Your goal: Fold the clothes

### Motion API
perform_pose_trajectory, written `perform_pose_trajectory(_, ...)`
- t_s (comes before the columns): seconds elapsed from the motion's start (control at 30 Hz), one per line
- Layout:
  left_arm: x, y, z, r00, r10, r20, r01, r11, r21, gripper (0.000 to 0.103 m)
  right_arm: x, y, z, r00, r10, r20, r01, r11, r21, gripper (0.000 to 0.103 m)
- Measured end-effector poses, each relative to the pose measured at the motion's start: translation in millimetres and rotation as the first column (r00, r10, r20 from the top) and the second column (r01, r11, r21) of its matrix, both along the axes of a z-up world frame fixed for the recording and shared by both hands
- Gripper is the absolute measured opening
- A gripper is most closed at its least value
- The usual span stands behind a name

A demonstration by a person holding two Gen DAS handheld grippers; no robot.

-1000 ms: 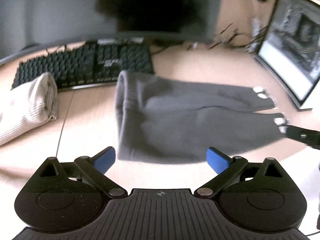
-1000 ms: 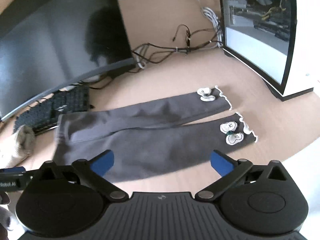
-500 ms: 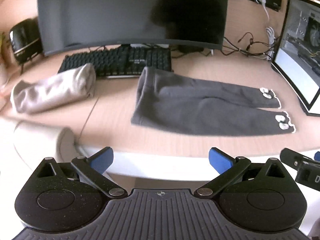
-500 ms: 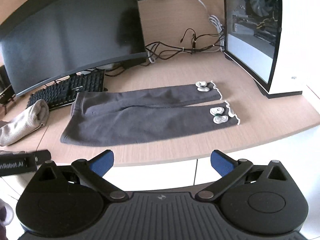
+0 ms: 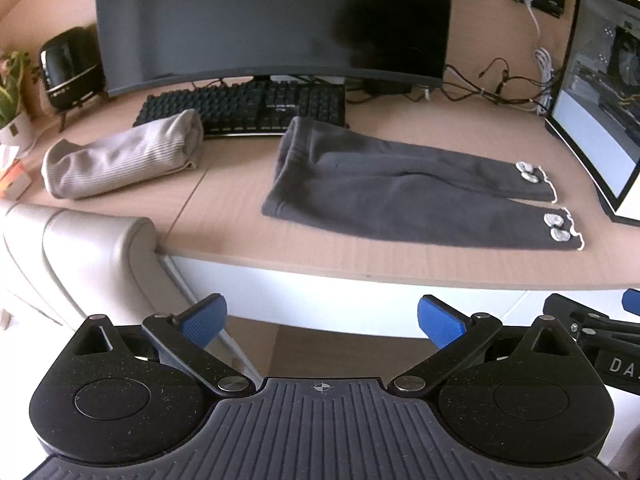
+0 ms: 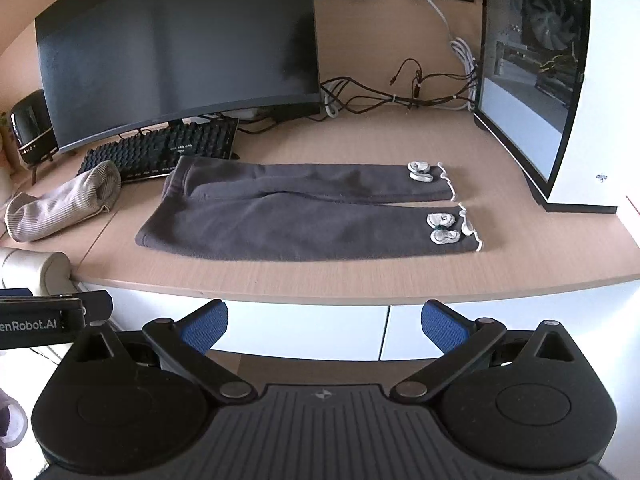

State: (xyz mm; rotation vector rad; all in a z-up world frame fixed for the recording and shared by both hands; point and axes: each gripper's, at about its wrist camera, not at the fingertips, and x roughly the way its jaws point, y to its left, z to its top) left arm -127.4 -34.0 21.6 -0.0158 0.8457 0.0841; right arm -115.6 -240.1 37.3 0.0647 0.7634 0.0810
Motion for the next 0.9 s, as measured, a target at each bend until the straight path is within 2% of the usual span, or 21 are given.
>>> perform_pose_trajectory(0.33, 0, -11, -1, 0.999, -0.044, 0.001, 0.044, 0.999, 0.005, 0.103, -1, -3, -2, 1.0, -0.009, -0.014, 0.009, 1.0, -0.005, 0.103)
perform_pose_trajectory(0.9, 6, -10, -3, 0.999, -0.033, -0.018, 0.033, 0.999, 0.013, 0.103, 7, 0, -5, 0.999, 0.007, -0.037, -0.007, 1.0, -0.01, 0.103)
